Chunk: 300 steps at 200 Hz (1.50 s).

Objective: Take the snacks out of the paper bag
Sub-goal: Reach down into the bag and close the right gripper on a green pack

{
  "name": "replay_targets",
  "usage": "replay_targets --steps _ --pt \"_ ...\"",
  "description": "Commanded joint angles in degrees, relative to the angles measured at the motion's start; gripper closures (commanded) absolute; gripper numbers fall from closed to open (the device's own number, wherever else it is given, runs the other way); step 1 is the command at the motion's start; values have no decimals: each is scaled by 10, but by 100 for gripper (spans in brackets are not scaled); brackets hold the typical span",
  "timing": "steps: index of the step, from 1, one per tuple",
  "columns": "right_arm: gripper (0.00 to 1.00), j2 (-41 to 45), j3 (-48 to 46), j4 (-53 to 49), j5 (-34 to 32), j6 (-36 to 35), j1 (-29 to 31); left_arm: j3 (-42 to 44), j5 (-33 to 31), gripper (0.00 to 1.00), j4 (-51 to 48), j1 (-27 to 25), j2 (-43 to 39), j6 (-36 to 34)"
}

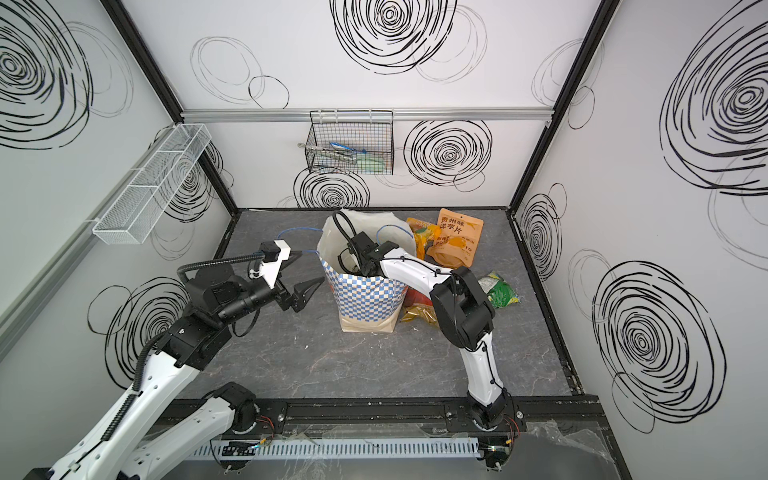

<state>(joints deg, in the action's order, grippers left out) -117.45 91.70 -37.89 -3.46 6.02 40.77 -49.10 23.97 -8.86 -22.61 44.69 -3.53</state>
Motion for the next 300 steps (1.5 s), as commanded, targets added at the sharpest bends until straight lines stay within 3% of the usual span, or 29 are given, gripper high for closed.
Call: replay_targets --steps 1,47,101,152,300 --pt "9 -51 -41 19 29 9 -1 4 6 4 33 -1 0 4" --pt "19 -79 -74 51 68 20 0 4 13 4 32 -1 1 3" --pt "70 -68 -61 47 71 19 -2 3 12 4 32 -2 1 2" --pt "99 -25 -29 35 66 20 -2 4 12 4 32 -2 0 2" --pt "100 72 100 0 41 34 -16 2 12 4 29 -4 0 1"
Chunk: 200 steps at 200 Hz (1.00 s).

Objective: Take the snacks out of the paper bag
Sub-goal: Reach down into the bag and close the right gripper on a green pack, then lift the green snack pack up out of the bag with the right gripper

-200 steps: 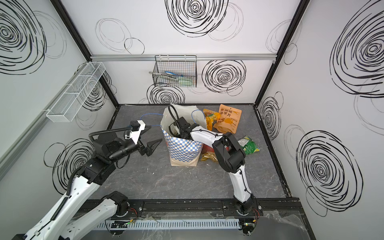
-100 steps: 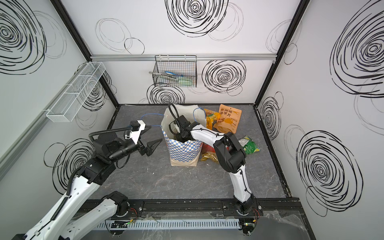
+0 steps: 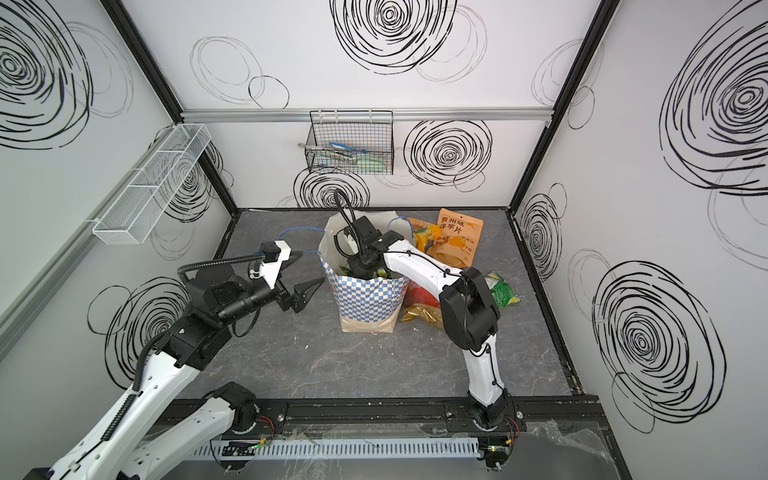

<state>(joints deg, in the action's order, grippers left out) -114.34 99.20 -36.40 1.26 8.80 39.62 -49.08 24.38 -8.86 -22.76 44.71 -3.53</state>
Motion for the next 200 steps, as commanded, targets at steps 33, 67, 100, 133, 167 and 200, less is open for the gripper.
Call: replay_targets --steps 33,67,100,133,167,200 --pt "100 52 44 -15 -9 6 -9 2 8 4 29 -2 -1 1" --pt "100 57 84 -33 -33 -3 -13 2 8 4 29 -2 0 1" --pt "100 77 78 -9 -41 -4 -14 2 8 4 29 -2 0 1" --pt "100 109 27 57 -26 -17 -14 2 21 4 29 -3 1 0" --pt "100 118 41 62 -39 -18 -15 2 25 4 30 -5 1 -1" --pt "100 121 59 66 -44 -18 -15 1 29 4 29 -5 1 -2"
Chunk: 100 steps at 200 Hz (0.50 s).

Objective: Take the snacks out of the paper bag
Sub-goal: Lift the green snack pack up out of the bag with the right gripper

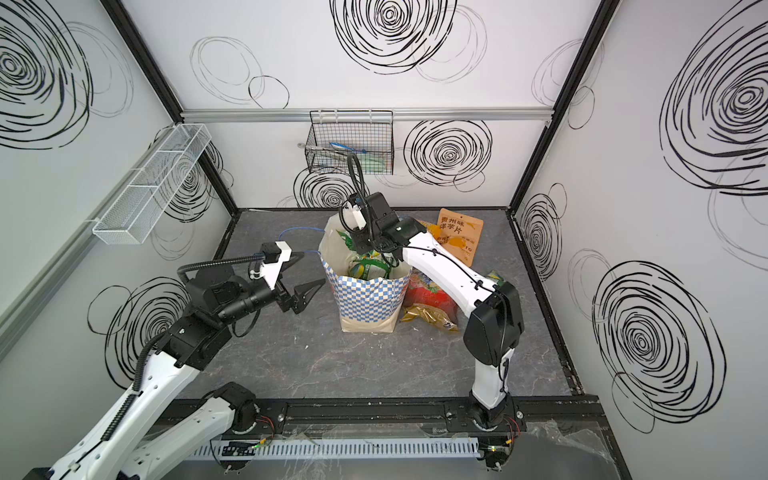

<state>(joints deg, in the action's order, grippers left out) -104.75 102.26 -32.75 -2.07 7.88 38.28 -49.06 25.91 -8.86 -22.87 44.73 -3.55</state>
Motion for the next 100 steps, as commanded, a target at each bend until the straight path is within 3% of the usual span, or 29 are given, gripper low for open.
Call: replay_targets --steps 1,100 --pt "100 25 28 30 -11 -8 -1 1 13 4 29 -4 1 -2" --pt "100 61 89 64 13 3 3 5 65 4 43 -15 -4 -1"
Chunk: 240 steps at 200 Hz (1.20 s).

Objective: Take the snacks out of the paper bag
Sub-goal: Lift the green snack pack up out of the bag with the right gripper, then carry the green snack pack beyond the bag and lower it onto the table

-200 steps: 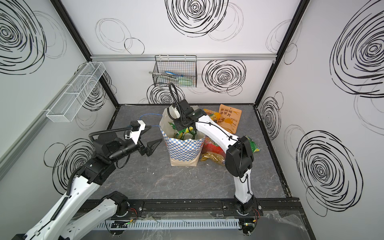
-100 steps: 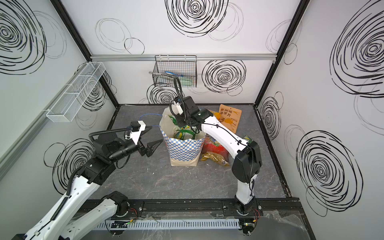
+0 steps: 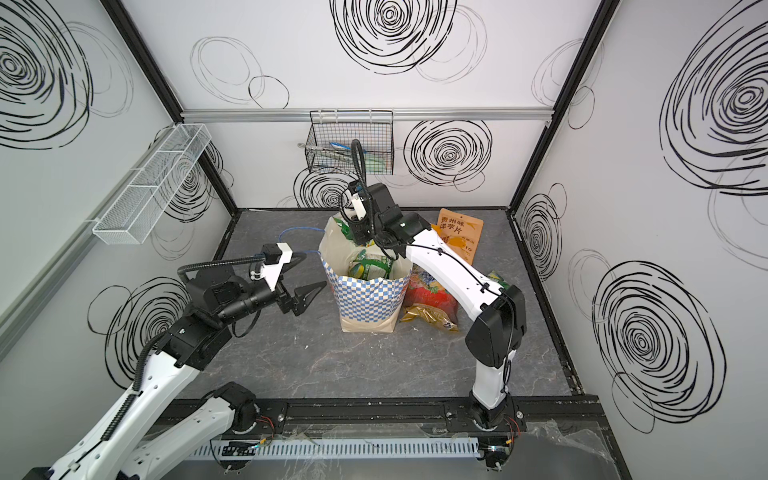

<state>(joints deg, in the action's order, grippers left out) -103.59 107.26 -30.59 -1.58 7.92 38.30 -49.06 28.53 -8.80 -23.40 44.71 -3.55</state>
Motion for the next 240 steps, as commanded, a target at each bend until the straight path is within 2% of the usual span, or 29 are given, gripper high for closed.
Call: replay_targets --steps 1,32,66,127,169,203,240 --pt "100 50 40 43 8 3 3 5 40 4 42 -10 -4 -1" --pt "100 83 45 72 4 8 11 7 51 4 46 -43 -5 -2" --pt "100 125 47 94 -14 12 12 2 28 4 26 -100 5 -18" --pt "100 217 4 106 -76 6 9 -10 20 4 -7 -161 27 -44" --pt "100 340 -139 166 -106 47 -31 -9 7 4 -10 -210 28 -51" --pt "100 449 -286 218 -115 109 -117 -10 -17 4 -18 -251 36 -56" --pt "100 539 -455 243 -108 191 -192 -7 -59 4 -18 -265 26 -62"
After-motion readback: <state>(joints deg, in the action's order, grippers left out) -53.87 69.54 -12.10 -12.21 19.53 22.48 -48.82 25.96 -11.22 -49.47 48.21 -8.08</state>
